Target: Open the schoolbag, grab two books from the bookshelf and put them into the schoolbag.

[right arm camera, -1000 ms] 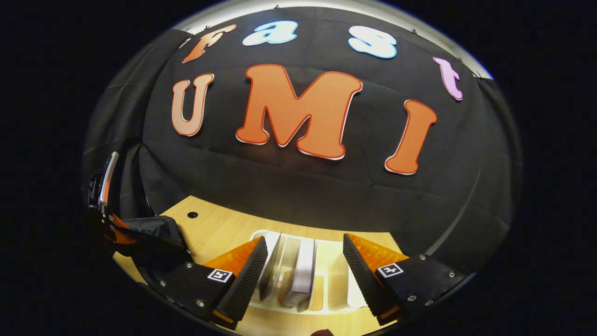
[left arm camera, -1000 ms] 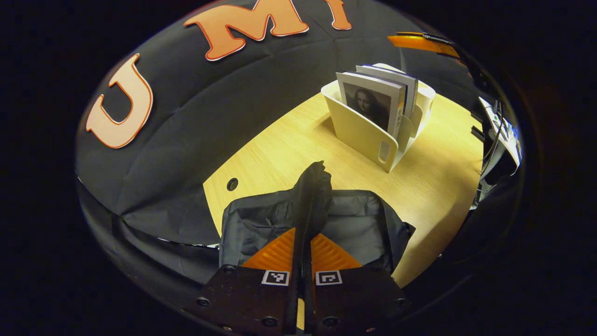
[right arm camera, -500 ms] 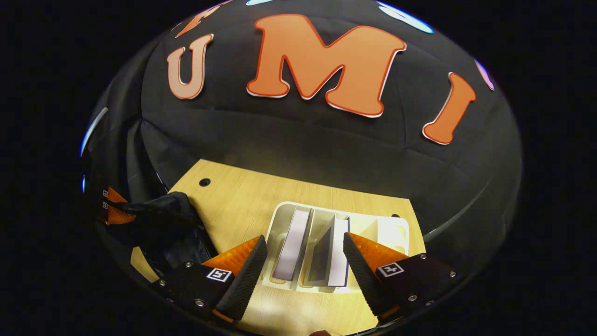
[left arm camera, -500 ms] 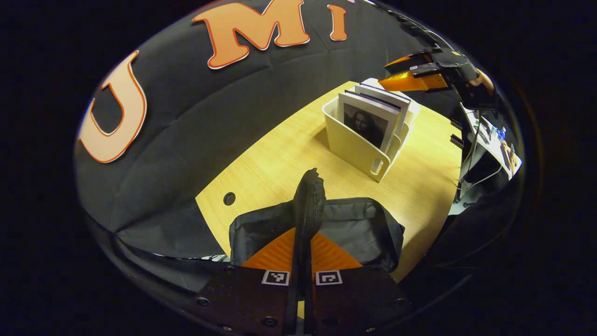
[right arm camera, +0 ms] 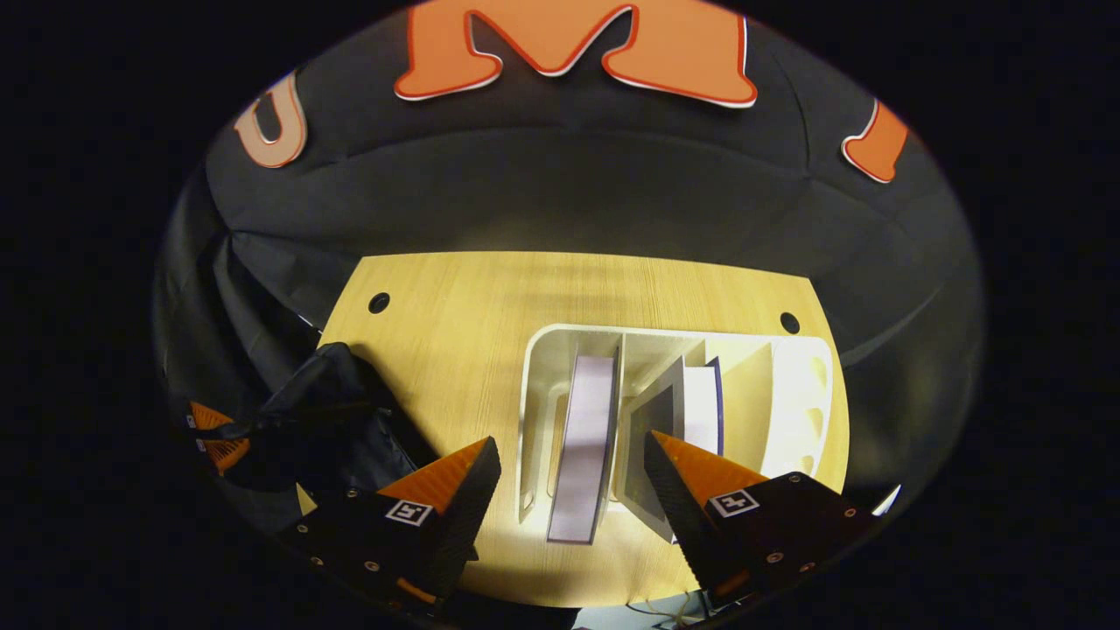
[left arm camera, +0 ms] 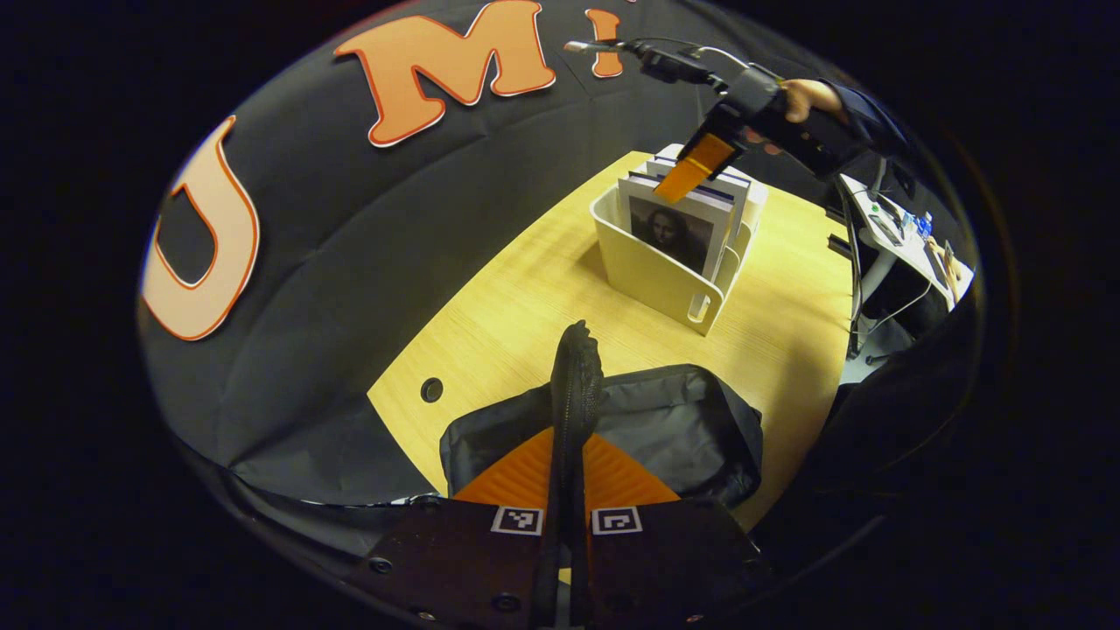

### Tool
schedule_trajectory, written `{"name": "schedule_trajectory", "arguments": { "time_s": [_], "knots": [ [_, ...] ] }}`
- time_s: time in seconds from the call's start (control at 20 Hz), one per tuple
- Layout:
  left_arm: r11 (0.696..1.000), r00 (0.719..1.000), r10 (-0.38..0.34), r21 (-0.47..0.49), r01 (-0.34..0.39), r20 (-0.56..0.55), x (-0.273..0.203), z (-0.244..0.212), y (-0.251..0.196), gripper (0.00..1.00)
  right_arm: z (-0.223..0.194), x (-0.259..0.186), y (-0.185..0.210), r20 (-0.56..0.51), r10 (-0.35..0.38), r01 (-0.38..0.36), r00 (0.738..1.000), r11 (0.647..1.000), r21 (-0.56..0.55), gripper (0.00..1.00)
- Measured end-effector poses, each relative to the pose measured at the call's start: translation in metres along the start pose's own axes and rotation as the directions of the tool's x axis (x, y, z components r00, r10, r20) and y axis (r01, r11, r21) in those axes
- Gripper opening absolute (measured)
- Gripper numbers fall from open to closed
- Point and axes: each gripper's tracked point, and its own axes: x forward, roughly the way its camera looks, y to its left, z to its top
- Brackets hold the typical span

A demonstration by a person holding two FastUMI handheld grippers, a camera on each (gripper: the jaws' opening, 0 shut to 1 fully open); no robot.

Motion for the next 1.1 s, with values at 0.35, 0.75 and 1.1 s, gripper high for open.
{"name": "schedule_trajectory", "arguments": {
  "time_s": [0.35, 0.75, 1.1],
  "knots": [
    [1.000, 1.000, -0.011, -0.025, 0.011, -0.021, 0.006, -0.009, 0.006, 0.06, -0.024, 0.046, -0.005, -0.222, -0.025, 0.025, 0.975, 1.000, -0.004, 0.95],
    [0.996, 0.999, -0.026, -0.084, 0.024, -0.023, 0.013, -0.015, 0.005, 0.06, -0.038, 0.054, -0.006, -0.346, -0.052, 0.060, 0.937, 0.998, 0.014, 0.40],
    [0.996, 0.999, -0.031, -0.087, 0.028, -0.024, 0.013, -0.014, 0.004, 0.06, -0.018, -0.010, -0.018, -0.245, 0.010, 0.015, 0.969, 0.995, 0.099, 0.37]
  ]
}}
